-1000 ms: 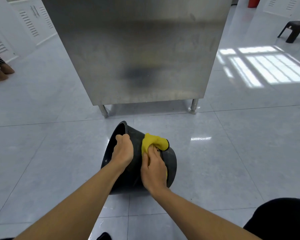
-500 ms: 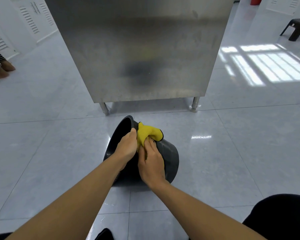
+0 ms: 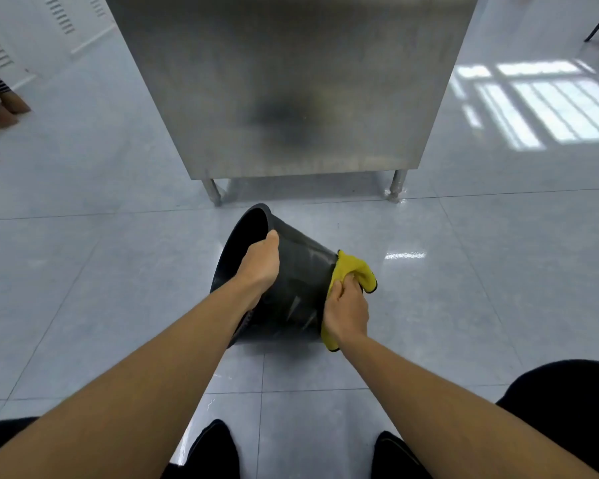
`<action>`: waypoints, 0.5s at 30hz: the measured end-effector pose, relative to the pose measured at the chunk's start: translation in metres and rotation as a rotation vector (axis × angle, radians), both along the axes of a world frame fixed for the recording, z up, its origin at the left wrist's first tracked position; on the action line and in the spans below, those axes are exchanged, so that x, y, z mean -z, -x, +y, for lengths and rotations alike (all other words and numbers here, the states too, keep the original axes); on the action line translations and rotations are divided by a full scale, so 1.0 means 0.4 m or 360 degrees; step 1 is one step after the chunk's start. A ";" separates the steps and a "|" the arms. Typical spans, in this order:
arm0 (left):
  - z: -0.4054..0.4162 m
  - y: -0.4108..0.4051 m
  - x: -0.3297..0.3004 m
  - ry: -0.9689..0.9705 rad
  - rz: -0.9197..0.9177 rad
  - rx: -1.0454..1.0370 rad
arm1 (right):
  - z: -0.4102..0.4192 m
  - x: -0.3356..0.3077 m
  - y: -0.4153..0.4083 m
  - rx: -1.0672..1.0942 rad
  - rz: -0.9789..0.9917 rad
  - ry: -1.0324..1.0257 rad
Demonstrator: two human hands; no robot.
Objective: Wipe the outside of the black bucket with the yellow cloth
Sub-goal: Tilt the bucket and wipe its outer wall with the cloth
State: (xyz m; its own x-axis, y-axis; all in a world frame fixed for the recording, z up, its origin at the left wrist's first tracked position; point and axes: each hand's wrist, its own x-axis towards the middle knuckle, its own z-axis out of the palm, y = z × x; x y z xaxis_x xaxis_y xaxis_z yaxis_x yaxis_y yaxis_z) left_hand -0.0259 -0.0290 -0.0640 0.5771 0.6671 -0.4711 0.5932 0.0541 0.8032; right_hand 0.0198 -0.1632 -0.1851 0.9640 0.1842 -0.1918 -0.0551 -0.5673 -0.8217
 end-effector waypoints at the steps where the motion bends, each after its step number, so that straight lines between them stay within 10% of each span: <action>1: -0.001 0.001 0.003 0.0037 -0.0023 -0.0026 | -0.005 0.003 0.000 0.0021 0.0032 0.0011; 15: -0.021 0.017 0.001 -0.0201 -0.0047 -0.0114 | 0.103 -0.139 0.122 -0.0412 -0.0485 -0.0395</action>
State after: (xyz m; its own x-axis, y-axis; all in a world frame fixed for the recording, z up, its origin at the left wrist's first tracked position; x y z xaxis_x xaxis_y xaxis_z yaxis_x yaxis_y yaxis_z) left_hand -0.0326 -0.0373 -0.0643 0.5381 0.7601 -0.3643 0.5676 -0.0073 0.8232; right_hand -0.0289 -0.1219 -0.1294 0.8857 0.4307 0.1732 0.3273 -0.3149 -0.8909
